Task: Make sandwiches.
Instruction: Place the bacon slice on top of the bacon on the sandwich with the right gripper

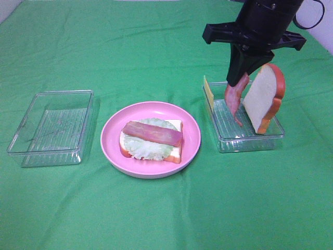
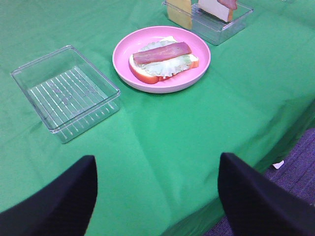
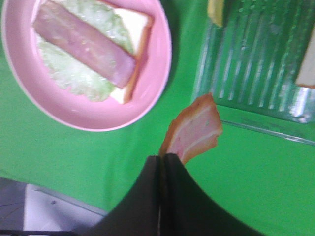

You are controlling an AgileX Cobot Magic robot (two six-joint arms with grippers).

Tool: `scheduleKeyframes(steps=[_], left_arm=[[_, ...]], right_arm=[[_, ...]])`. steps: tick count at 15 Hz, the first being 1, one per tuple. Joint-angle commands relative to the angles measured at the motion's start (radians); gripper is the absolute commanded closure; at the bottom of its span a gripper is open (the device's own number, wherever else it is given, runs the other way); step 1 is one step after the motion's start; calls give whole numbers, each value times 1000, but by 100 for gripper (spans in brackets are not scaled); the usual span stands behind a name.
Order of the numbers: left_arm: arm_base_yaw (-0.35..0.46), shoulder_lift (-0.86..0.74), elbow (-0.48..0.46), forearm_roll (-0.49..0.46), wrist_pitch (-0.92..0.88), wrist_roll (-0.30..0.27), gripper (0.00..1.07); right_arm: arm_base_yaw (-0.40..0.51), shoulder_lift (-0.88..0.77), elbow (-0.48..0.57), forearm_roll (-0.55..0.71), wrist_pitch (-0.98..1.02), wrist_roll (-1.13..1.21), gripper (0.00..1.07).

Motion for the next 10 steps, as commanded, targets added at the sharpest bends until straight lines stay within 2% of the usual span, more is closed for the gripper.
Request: scheduleKeyframes(steps=[1,5,10], left_arm=[[-2,-22,2,-4,-12,2,40],[-2,-22,2,-4,-12,2,40],[-2,-22,2,-4,-12,2,40]], right_arm=[[0,-2,-6,169,19,-66,107],[34,63,-5,447,-46,-170,107],[137,171,-5,590,-216,-266,107]])
